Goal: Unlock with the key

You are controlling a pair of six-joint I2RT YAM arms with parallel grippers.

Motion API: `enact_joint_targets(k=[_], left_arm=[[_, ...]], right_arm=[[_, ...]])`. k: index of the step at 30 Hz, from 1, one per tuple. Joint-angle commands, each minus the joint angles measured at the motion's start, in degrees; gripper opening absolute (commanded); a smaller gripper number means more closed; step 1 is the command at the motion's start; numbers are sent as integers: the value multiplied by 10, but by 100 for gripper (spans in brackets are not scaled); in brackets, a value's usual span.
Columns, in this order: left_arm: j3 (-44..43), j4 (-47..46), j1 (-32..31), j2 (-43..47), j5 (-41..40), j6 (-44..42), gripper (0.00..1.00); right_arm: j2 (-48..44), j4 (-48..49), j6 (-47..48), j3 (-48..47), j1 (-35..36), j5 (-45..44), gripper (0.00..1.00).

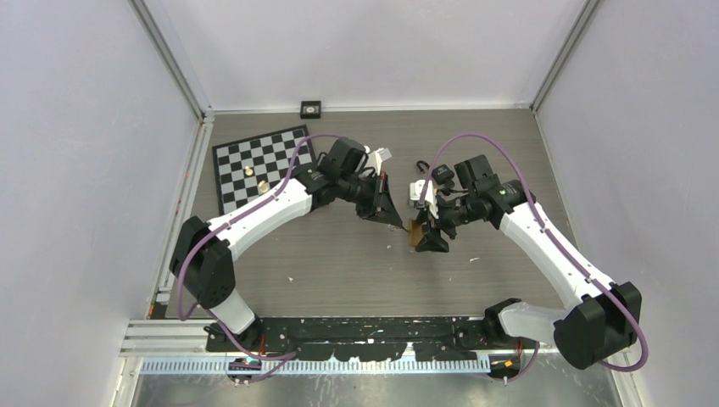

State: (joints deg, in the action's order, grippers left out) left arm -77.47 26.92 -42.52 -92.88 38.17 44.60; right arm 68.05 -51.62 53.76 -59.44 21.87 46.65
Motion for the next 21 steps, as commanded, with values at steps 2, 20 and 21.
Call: enact_joint_targets(k=[2, 20, 21], left_arm=[[7, -19, -3, 26, 4, -7, 0], [-1, -17, -3, 1, -3, -6, 0], [-2, -18, -2, -1, -3, -3, 0]], right_arm=[[-1, 37, -9, -20, -2, 42, 0], [-7, 33, -6, -17, -2, 48, 0], [-8, 33, -6, -17, -2, 50, 0]])
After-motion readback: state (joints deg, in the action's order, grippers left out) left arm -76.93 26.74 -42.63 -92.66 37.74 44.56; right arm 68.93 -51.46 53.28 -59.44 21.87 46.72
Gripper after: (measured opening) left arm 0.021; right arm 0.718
